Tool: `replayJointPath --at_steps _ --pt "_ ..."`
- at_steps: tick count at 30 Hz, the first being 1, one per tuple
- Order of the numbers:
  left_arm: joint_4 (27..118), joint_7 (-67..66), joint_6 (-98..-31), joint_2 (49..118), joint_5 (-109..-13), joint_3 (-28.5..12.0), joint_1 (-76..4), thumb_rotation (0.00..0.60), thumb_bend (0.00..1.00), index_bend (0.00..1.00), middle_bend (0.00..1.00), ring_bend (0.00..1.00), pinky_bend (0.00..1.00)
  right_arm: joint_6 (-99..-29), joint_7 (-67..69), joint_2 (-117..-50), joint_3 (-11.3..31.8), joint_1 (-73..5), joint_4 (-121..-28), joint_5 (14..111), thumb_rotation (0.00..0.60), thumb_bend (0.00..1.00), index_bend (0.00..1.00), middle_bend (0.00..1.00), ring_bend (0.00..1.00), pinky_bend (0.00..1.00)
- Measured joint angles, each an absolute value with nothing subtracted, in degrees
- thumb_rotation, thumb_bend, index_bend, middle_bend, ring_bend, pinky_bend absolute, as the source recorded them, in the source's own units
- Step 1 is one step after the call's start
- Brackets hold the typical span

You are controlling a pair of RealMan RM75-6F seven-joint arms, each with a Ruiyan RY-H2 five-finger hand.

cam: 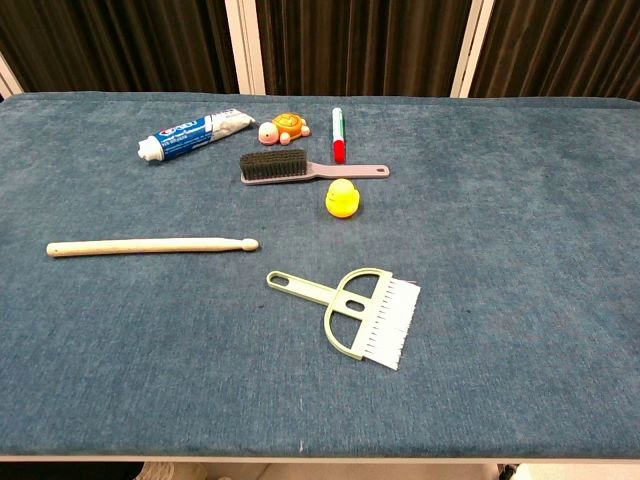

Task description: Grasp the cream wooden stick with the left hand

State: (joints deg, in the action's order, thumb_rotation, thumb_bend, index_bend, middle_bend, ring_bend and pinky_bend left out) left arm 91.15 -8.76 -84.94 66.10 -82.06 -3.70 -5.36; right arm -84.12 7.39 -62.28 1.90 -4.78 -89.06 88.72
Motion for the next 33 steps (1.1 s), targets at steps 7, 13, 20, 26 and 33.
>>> replayJointPath --at_steps 7,13,20,26,33 --pt "91.02 -8.83 -84.63 66.21 -81.87 -3.72 -5.47 0.6 0.26 0.0 0.0 0.0 0.06 -83.94 7.19 -62.17 1.85 -4.8 -89.24 88.65 0.6 0.29 0.21 0.14 0.08 0.0" --pt "90.84 -8.66 -84.31 66.48 -82.16 -3.57 -5.65 0.6 0.26 0.0 0.0 0.0 0.06 -83.73 7.19 -62.11 1.82 -4.8 -89.45 88.52 0.6 0.29 0.21 0.14 0.08 0.0" --pt "91.77 -5.35 -81.45 67.33 -85.29 -1.87 -6.94 0.6 0.26 0.0 0.0 0.0 0.07 -83.4 7.31 -61.97 1.71 -4.88 -89.69 88.53 0.6 0.29 0.21 0.14 0.08 0.0" --pt "94.27 -4.41 -75.43 68.53 -85.92 -1.6 -10.65 0.6 0.21 0.0 0.0 0.0 0.08 -83.01 7.68 -61.72 1.76 -4.96 -89.94 88.15 0.6 0.29 0.21 0.14 0.08 0.0" --pt "97.91 -10.56 -68.37 70.65 -82.33 -4.04 -16.34 0.6 0.19 0.0 0.0 0.0 0.08 -82.62 7.95 -61.61 1.73 -5.14 -89.98 88.16 0.6 0.29 0.21 0.14 0.08 0.0"
